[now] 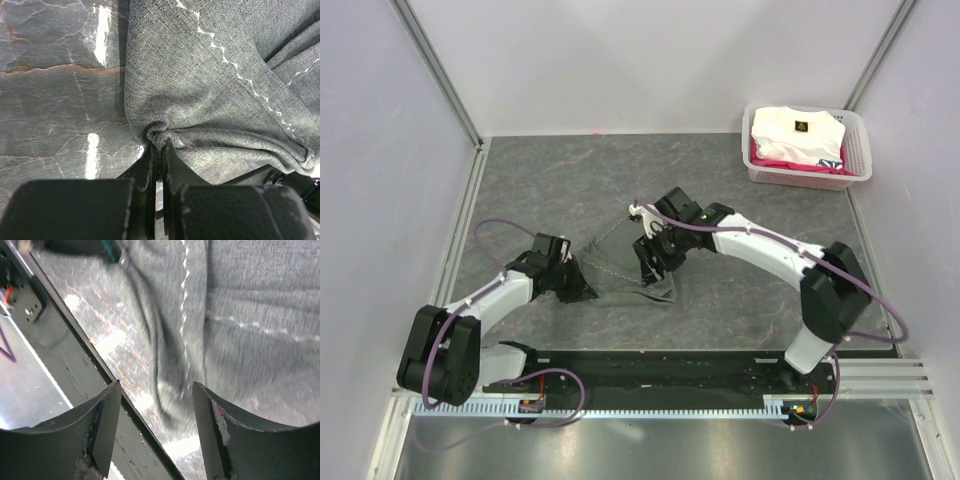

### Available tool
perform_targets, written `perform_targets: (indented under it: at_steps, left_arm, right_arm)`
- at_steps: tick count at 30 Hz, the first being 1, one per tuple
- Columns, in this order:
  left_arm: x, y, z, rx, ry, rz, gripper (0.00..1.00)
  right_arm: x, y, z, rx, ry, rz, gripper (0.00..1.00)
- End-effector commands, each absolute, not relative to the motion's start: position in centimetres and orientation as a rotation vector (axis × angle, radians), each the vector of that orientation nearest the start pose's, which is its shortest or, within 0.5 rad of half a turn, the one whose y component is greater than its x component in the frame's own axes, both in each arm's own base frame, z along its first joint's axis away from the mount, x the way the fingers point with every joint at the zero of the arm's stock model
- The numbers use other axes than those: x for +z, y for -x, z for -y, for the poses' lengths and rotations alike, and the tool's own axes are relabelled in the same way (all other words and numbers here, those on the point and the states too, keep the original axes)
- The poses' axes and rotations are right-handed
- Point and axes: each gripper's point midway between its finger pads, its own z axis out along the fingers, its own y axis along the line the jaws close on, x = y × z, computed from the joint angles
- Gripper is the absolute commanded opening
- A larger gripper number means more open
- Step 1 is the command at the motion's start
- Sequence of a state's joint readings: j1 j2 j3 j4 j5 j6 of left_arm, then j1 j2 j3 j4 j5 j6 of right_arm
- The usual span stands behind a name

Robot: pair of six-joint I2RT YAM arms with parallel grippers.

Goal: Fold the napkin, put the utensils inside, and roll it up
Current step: Roll the napkin with the utensil

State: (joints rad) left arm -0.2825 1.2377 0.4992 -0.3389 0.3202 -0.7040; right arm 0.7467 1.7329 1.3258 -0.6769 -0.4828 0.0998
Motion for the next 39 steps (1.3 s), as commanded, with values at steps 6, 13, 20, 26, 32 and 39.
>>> perform_targets:
  at_steps: [6, 13, 20, 26, 32, 39]
  left_arm:
    - [2.4, -19.6, 13.8, -0.687, 0.378, -2.798, 0.02]
    - [2.5, -19.4, 13.9, -0.698, 0.35, -2.812, 0.02]
    - [2.8, -19.5, 13.9, -0.7, 0.334, -2.812, 0.02]
    - [3.0, -19.7, 13.9, -0.694, 0.316, -2.814, 0.02]
    - [3.2, -20.3, 14.1, -0.693, 0.301, -2.809, 0.02]
    - [3.1, -20.7, 14.1, -0.689, 0.292, -2.821, 0.02]
  right_arm:
    - [11.8, -20.1, -31.7, 0.511, 1.123, -2.273, 0.71]
    - [12.7, -20.0, -32.6, 0.359, 1.143, -2.121, 0.73]
    - [9.8, -17.9, -33.2, 0.362, 1.286, -2.163, 0.7]
    - [7.4, -16.5, -32.8, 0.364, 1.324, -2.23, 0.67]
    - [5.3, -17.0, -31.3, 0.251, 1.316, -2.285, 0.67]
    - [3.2, -17.4, -30.1, 0.138, 1.35, -2.308, 0.59]
